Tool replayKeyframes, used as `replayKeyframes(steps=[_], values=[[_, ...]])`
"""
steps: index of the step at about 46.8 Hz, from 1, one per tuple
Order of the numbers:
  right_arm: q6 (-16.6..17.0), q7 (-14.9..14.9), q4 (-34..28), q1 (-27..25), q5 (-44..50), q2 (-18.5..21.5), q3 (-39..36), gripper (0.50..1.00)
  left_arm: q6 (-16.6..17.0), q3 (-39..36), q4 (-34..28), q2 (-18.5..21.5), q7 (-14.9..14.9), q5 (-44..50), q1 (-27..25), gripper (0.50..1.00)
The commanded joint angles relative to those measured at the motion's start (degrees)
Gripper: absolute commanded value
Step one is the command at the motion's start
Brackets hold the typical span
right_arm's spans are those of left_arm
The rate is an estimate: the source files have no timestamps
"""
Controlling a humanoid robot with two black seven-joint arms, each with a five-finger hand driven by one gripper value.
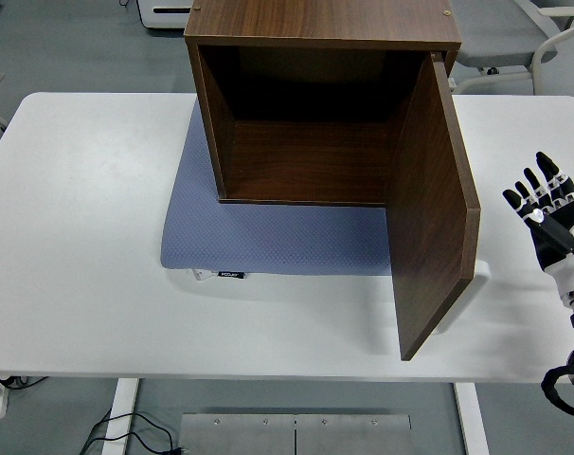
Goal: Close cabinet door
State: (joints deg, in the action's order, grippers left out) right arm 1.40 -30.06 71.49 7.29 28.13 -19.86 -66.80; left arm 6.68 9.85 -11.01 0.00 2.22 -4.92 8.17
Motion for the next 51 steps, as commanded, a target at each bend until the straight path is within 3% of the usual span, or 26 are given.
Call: replayKeyframes(steps=[1, 51], values=[[0.00, 0.00, 0.05, 0.00, 0.00, 0.00, 0.00, 1.000, 0.00, -0.09, 0.02, 0.00, -0.02, 0.00, 0.00, 1.000], [0.09, 0.00, 0.31, -0.08, 0.00, -0.27, 0.00, 1.000, 0.00, 0.00, 0.02, 0.00, -0.02, 0.00, 0.53, 1.000]])
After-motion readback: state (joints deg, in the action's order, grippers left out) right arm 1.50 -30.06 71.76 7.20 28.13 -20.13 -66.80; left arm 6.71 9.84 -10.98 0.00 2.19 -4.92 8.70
